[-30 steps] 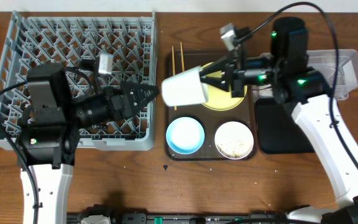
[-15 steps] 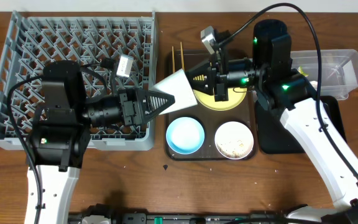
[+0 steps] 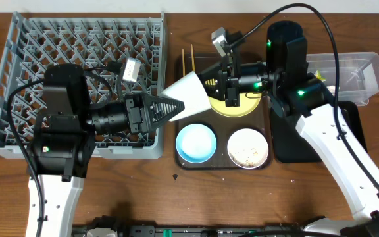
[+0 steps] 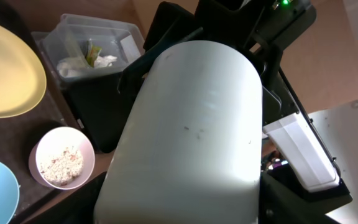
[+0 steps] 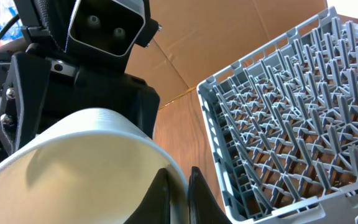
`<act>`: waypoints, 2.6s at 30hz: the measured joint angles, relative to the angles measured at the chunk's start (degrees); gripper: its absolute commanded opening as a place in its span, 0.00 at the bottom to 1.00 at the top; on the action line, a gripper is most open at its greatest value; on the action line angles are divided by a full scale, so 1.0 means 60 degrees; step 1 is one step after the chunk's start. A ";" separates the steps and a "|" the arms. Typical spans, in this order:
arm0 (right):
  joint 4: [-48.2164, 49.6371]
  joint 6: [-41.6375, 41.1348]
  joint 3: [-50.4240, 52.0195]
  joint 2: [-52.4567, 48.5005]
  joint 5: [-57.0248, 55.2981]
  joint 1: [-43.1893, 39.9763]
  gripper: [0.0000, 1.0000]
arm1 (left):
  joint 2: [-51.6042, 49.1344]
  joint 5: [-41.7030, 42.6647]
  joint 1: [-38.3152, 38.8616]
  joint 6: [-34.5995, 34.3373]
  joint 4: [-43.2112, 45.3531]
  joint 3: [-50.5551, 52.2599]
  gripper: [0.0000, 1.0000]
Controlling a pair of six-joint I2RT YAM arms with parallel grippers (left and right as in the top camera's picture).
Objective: Sort waste into correct bins and load items into the dishwasher
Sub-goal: 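Place the paper cup upright in the dish rack with the left gripper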
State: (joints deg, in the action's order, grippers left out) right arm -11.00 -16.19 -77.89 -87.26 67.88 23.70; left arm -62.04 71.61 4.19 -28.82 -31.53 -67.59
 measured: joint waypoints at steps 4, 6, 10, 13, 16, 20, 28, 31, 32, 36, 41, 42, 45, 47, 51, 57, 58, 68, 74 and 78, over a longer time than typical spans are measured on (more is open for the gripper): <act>0.0015 -0.0069 0.0000 0.0000 -0.0069 0.0018 0.01 | 0.0000 0.0004 0.0000 0.0051 0.0000 0.0000 0.49; 0.0015 -0.0109 0.0000 0.0000 -0.0084 0.0025 0.01 | 0.0000 0.0004 0.0000 0.0051 0.0000 0.0000 0.45; 0.0015 -0.0142 0.0000 0.0000 -0.0117 0.0036 0.19 | 0.0000 0.0004 0.0000 0.0051 0.0000 0.0000 0.44; 0.0018 -0.0197 0.0000 -0.0004 -0.0324 0.0233 0.59 | -0.0015 0.0022 0.0109 0.0076 0.0069 0.0000 0.45; -0.0055 -0.0211 0.0004 -0.0015 -0.0586 0.0317 0.73 | 0.0055 0.0171 0.0219 0.0277 -0.0036 -0.0004 0.46; -0.0382 -0.0200 0.0004 -0.0015 -0.1082 -0.0525 0.77 | 0.0047 -0.0943 0.0233 0.0630 -0.1260 -0.0029 0.46; -0.4044 -0.0091 -0.0015 -0.0004 -0.3413 -0.2543 0.76 | -0.0004 -0.6222 0.0153 0.0980 -0.3912 -0.0036 0.47; -0.5639 0.0149 -0.0007 -0.0004 -0.4568 -0.2528 0.77 | -0.0004 -0.7974 -0.0248 0.0667 -0.4535 -0.0036 0.47; -0.6116 0.0251 -0.0007 -0.0004 -0.4998 -0.2514 0.79 | -0.0004 -0.8491 -0.0452 0.0499 -0.4747 -0.0036 0.47; -0.7162 0.0488 -0.0007 0.0000 -0.6455 -0.2452 0.87 | -0.0036 -1.0043 -0.1464 -0.0007 -0.5370 -0.0040 0.47; -0.7431 0.0586 -0.0007 0.0004 -0.7238 -0.2204 0.91 | -0.0328 -1.1049 -0.2849 -0.0317 -0.5537 -0.0040 0.47; -0.7446 0.0612 -0.0007 0.0004 -0.7337 -0.2157 0.94 | -0.0412 -1.1125 -0.3020 -0.0353 -0.5537 -0.0040 0.47; -0.7431 0.0678 -0.0007 0.0004 -0.7446 -0.2149 0.99 | -0.0776 -1.1264 -0.3253 -0.0415 -0.5541 -0.0040 0.46; -0.7402 0.0670 -0.0007 0.0004 -0.7501 -0.2138 0.99 | -0.1118 -1.1260 -0.3249 -0.0408 -0.5519 -0.0040 0.47; -0.7300 0.0678 -0.0007 0.0004 -0.7566 -0.2135 0.99 | -0.1818 -1.1256 -0.3235 -0.0222 -0.5162 -0.0040 0.47; -0.7308 0.0678 -0.0007 0.0004 -0.7614 -0.1923 0.99 | -0.2816 -1.1009 -0.3235 -0.0091 -0.4728 -0.0040 0.46; -0.7308 0.0678 -0.0007 0.0004 -0.7617 -0.1840 0.99 | -0.2958 -1.0928 -0.3235 -0.0076 -0.4725 -0.0040 0.46; -0.7304 0.0678 -0.0007 0.0004 -0.7614 -0.1650 0.99 | -0.3235 -1.0415 -0.3235 0.0055 -0.4714 -0.0040 0.45; -0.7308 0.0678 -0.0007 0.0004 -0.7621 -0.1548 0.99 | -0.3228 -1.0360 -0.3235 0.0051 -0.4743 -0.0044 0.45; -0.7308 0.0678 -0.0007 0.0004 -0.7621 -0.1534 0.99 | -0.3038 -1.0236 -0.3235 0.0051 -0.4750 -0.0157 0.45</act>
State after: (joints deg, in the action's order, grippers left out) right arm -54.85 -12.12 -77.93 -87.24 22.15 14.50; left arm -80.27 10.20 -15.22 -28.51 -60.03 -68.53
